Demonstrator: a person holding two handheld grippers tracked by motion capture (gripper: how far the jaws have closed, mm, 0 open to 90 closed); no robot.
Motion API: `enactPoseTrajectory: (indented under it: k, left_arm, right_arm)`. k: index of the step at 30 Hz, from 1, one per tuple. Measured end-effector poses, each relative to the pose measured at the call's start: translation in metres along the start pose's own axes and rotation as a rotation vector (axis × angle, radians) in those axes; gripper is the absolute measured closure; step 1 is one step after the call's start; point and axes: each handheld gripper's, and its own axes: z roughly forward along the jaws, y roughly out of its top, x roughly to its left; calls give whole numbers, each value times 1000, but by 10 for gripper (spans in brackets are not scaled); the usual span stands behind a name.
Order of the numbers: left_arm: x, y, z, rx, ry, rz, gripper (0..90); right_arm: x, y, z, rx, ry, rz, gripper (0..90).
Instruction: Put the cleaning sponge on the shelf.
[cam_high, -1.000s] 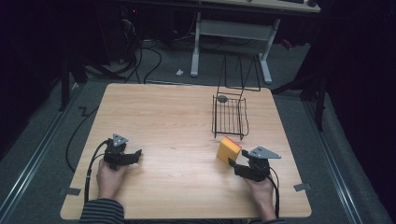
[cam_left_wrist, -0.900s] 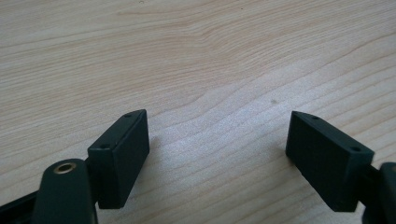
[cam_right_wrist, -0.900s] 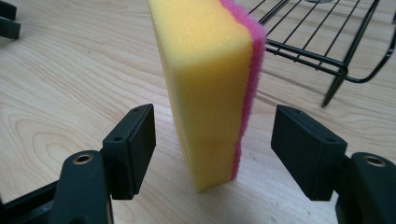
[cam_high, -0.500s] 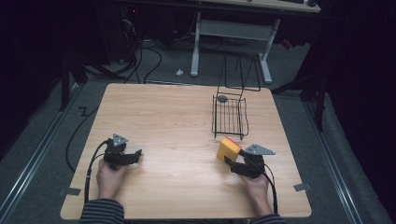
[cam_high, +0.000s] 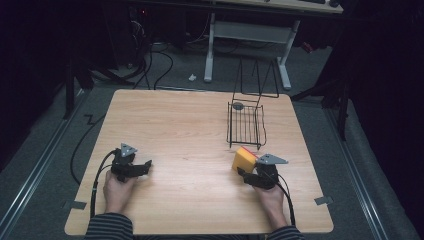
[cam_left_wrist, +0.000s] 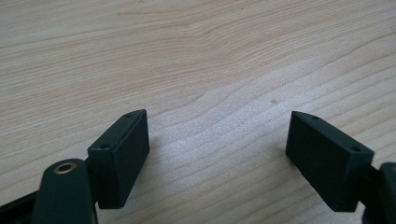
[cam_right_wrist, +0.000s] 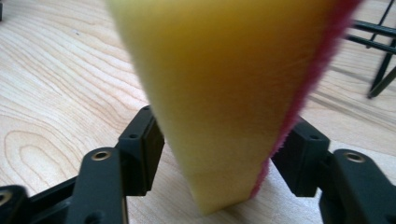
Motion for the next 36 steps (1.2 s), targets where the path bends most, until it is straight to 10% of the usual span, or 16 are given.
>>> enactPoseTrajectory:
  k: [36]
  left_arm:
    - [0, 0, 0, -2, -1, -2, 220]
  right_arm:
    - [2, 2, -14, -25, 29, -28, 585]
